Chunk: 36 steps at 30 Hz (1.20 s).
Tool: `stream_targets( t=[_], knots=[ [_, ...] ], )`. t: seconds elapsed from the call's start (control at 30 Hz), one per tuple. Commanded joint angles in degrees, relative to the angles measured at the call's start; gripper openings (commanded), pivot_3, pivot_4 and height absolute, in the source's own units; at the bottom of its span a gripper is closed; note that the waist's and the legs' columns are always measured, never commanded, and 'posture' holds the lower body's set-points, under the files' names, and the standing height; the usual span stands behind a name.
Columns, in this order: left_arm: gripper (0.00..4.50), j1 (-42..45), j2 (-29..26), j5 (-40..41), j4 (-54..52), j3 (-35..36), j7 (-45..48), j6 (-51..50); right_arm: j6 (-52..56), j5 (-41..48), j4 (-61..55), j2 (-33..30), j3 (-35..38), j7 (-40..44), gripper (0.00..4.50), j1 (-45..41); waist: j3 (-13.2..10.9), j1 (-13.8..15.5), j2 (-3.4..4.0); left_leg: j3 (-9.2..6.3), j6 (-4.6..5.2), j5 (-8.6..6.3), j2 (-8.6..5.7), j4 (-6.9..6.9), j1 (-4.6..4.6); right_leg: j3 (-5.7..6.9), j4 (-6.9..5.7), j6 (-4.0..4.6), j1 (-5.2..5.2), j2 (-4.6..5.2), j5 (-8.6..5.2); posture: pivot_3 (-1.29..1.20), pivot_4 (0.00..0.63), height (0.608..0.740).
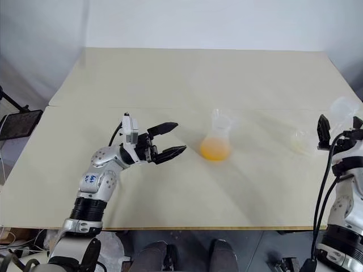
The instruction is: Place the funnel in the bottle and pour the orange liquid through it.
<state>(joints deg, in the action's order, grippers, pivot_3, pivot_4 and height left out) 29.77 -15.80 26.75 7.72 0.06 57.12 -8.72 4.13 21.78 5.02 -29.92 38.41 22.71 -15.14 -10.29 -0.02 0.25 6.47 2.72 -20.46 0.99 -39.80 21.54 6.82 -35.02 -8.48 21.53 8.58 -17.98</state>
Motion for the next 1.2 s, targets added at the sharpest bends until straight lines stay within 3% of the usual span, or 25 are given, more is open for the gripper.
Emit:
stream_targets(
  t=[0.03, 0.37, 0.6, 0.77, 0.93, 1.2],
  knots=[
    [4.5, 0.32, -0.98, 0.63, -1.17, 1.08, 0.55, 0.79, -1.72, 2.42, -7.81, -0.69, 3.78, -3.7, 4.45, 0.78, -0.01, -0.02, 0.02, 0.01, 0.0, 0.0, 0.0, 0.0, 0.0, -0.01, 0.01, 0.0, 0.0, 0.0, 0.0, 0.0, 0.15, 0.74],
    [4.5, -0.16, -3.33, 0.18, -0.29, 2.1, 1.27, 1.8, -2.72, 4.2, -17.73, -5.03, 4.02, -1.35, 4.45, 4.57, -0.01, 0.03, 0.03, 0.02, 0.0, 0.0, -0.01, 0.0, 0.0, -0.04, 0.02, 0.0, 0.0, 0.0, 0.0, 0.0, 0.15, 0.74],
    [4.5, -1.24, -10.66, -1.14, 0.21, 3.44, 5.08, 3.61, 4.18, 11.95, -24.66, -13.85, -4.87, 13.02, 4.45, 5.35, -0.05, -0.07, 0.07, 0.03, 0.0, 0.0, 0.07, 0.05, -0.06, -0.03, 0.02, 0.0, 0.01, -0.05, 0.0, 0.0, 0.15, 0.74],
    [4.5, -6.5, -17.01, -1.06, -3.51, 4.75, 6.39, 2.61, 1.8, 17.1, -31.34, -12.51, -11.31, 29.8, 4.45, 18.85, -0.07, 0.54, 0.07, -0.02, 0.0, -0.01, 0.0, 0.17, -0.06, 0.02, 0.06, 0.0, 0.01, 0.01, 0.0, 0.0, 0.15, 0.74],
    [4.5, -12.52, -20.78, -2.08, -7.66, 6.37, 4.84, 3.21, -0.92, 15.58, -28.54, -14.06, -11.58, 41.69, 4.45, 29.16, -0.11, 1.48, 0.02, -0.02, 0.12, -0.07, -0.1, 0.11, -0.03, -0.01, 0.28, -0.12, -0.11, 0.09, 0.07, 0.0, 0.15, 0.74],
    [4.5, -20.92, -23.51, -1.12, -15.06, 10.01, 1.67, 0.6, -7.71, 12.4, -16.77, -13.92, -9.55, 46.16, 4.45, 28.95, -0.12, 1.23, 0.01, 0.1, 0.08, -0.05, 0.02, 0.12, -0.24, -0.2, 0.27, -0.08, -0.17, 0.06, 0.05, 0.0, 0.15, 0.74]
  ],
)
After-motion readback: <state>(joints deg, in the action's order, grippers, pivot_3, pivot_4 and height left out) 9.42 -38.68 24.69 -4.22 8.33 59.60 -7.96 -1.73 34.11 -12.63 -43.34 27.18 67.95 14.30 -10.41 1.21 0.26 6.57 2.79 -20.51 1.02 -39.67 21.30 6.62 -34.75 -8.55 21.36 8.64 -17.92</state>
